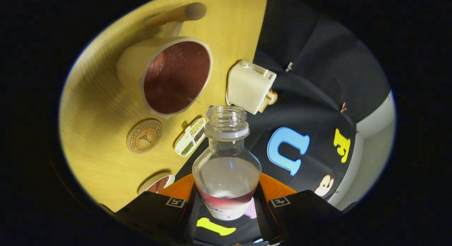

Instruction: Take the bottle from table, then pour the juice into the cup, finally place the bottle on the coaster

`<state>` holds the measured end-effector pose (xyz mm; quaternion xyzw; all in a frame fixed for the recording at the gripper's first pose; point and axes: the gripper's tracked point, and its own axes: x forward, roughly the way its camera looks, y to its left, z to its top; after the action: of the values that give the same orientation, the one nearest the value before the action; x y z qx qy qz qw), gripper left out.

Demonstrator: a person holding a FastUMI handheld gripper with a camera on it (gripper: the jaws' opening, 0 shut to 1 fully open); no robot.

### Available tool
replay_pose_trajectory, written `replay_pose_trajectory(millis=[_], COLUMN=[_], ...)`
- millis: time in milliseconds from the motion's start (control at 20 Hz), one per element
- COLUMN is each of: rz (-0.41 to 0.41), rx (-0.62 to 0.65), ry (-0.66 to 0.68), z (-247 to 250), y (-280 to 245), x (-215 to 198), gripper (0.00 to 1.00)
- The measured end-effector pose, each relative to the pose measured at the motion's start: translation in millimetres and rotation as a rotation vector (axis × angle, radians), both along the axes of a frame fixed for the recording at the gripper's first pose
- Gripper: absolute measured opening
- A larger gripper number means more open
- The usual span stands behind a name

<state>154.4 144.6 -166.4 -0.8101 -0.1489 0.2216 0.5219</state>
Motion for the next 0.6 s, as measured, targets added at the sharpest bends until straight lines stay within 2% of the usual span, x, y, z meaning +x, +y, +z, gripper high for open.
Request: replay_pose_trajectory(millis=[200,300,450,600], rz=[-0.131,-0.246,-0.435,-0.586], rx=[0.224,0.348,0.608,0.864], ry=[0.081,0.139,0.264,0.402], z=[21.4,26.5,36.6,30.5], y=[-15.1,-34.2,-66.1,-89.0], x=[5.3,16.3,38.4,58.8], gripper=[0.71,0.71,0.71,0.71])
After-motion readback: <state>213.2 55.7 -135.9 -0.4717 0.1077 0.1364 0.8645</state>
